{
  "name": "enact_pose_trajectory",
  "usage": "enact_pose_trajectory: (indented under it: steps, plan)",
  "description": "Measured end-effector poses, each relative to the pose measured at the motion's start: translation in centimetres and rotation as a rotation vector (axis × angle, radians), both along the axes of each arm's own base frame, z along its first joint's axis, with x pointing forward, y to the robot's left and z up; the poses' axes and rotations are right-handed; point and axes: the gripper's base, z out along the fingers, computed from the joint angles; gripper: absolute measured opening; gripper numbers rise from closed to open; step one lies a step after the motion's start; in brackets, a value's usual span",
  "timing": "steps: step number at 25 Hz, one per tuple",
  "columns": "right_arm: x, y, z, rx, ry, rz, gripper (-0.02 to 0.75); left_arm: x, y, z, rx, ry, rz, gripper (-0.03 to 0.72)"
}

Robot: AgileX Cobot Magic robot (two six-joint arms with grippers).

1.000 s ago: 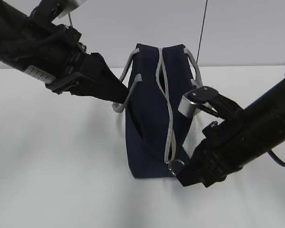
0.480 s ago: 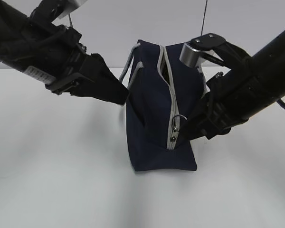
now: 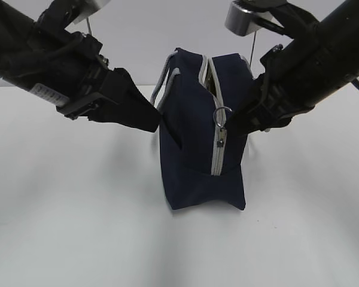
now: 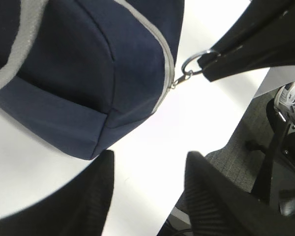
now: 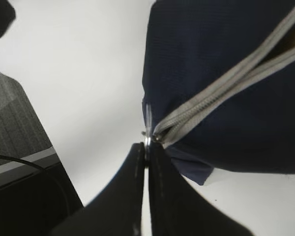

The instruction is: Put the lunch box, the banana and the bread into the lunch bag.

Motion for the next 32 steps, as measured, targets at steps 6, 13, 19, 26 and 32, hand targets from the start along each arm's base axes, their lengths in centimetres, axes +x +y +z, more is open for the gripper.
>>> enact_pose_trajectory:
  steps: [6, 13, 19, 26, 32]
  plan:
    - [0.7, -0.3, 1.7, -0.039, -0.058, -0.024, -0.016, 0.0, 0.1, -0.1, 0.015, -0.008, -0.005, 0.34]
    - [1.4, -0.2, 3.5, -0.019, -0.136, -0.044, -0.016, 0.0, 0.1, -0.1, 0.025, -0.039, -0.032, 0.34]
    - [1.7, -0.2, 3.8, -0.007, -0.176, -0.063, -0.016, 0.1, -0.1, 0.2, -0.002, -0.076, -0.058, 0.34]
    - [2.1, -0.2, 4.0, 0.005, -0.219, -0.085, -0.016, 0.7, -0.1, -0.2, -0.033, -0.133, 0.007, 0.405]
    - [2.1, -0.2, 4.0, 0.005, -0.219, -0.085, -0.016, 0.1, -0.1, -3.4, -0.119, -0.168, 0.032, 0.445]
